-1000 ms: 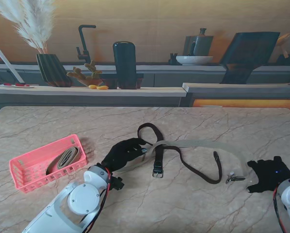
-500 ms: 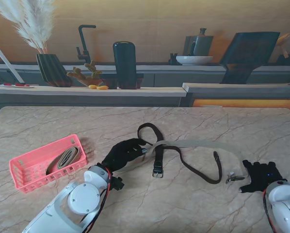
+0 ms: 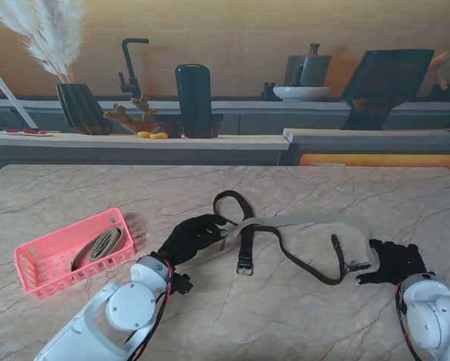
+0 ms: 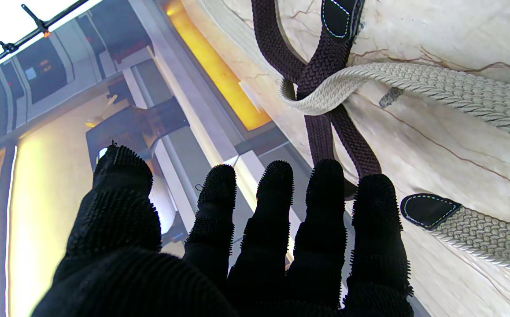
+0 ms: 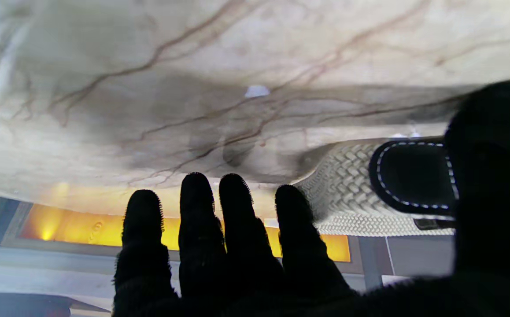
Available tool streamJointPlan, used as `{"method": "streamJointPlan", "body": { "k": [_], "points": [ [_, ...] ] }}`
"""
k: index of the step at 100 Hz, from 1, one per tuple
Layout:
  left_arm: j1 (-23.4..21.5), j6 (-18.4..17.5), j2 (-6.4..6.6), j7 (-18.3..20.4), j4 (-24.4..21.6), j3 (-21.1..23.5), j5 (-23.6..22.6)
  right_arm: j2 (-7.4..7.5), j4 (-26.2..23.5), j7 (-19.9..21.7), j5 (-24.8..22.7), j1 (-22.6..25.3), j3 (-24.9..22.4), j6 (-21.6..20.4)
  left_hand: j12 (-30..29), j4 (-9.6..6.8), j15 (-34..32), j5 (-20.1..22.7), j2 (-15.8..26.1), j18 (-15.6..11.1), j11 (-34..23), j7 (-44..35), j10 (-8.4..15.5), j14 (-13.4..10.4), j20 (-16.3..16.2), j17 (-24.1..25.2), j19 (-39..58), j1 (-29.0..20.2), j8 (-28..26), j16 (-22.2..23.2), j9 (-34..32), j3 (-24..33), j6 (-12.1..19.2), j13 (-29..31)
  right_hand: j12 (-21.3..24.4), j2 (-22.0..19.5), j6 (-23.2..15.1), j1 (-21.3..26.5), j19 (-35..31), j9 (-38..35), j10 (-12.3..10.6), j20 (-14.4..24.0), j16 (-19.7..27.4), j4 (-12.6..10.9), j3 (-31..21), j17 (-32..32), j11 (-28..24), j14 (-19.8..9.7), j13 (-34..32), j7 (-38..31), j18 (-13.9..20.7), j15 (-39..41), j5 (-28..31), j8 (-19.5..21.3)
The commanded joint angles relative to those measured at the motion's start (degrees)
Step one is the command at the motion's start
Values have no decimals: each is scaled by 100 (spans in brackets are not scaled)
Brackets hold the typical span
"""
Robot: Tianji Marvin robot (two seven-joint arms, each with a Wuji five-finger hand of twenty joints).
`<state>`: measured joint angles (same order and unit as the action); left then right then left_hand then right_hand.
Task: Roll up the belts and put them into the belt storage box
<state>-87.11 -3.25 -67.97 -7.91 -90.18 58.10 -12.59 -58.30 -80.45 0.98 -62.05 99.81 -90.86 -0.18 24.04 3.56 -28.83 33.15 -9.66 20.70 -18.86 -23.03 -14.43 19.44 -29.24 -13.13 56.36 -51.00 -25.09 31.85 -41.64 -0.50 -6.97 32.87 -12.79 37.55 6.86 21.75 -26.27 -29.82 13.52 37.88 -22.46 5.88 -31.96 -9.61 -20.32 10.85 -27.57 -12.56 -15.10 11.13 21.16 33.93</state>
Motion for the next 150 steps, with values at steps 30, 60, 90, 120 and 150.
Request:
{"method": "streamJointPlan", "body": {
  "k": [30,60,90,120,150],
  "points": [
    [-26,11,-21,16,8,-5,15,-189,388,-779,331,-211,192,-215,59,-125,-141,158,130,39,-29,-134,118,-76,-54,-13,169,-98,-59,87,-131,1,220,153,-229,-817,-1106,1040,-224,-276,-364,68,-316,-157,-1114,-175,-420,-341,-392,-1165,-90,426,100,-26],
    [-28,29,-20,19,4,5,17,-206,352,-1271,123,-102,61,-404,70,-126,-216,166,136,46,-53,-144,112,5,-65,-27,192,-102,-63,127,-165,2,211,204,-312,-528,-1490,1184,-340,-400,-301,-8,-409,-139,-1390,-219,-582,-398,-545,-1774,-86,668,-128,-348],
    [-34,55,-16,32,-5,21,11,-132,302,-1659,-425,-25,-27,-695,78,-127,-271,169,149,46,-70,-142,115,12,-71,-36,202,-97,-61,156,-198,1,215,245,-343,-193,-2127,941,-471,-645,-334,-64,-596,-104,-1628,-330,-778,-457,-857,-2030,-141,1019,-845,-521],
    [-33,59,-15,39,0,33,19,-4,396,-1286,-810,-185,120,-792,83,-128,-297,183,162,52,-79,-148,108,19,-78,-43,214,-101,-62,168,-215,4,206,260,-374,-191,-2968,1063,-584,-1670,-726,-168,-806,-65,-1661,-440,-871,-595,-1451,-2853,-218,1299,137,-449],
    [-20,96,-22,38,14,32,51,61,807,-1508,-1031,-437,409,-507,86,-127,-312,196,174,61,-86,-147,98,17,-81,-49,220,-98,-61,174,-227,0,211,273,-590,-1070,-2528,1626,-910,-2690,-929,-468,-962,365,-442,-652,-1046,-646,-2015,-4351,-365,1564,1942,-1397]
  ]
}}
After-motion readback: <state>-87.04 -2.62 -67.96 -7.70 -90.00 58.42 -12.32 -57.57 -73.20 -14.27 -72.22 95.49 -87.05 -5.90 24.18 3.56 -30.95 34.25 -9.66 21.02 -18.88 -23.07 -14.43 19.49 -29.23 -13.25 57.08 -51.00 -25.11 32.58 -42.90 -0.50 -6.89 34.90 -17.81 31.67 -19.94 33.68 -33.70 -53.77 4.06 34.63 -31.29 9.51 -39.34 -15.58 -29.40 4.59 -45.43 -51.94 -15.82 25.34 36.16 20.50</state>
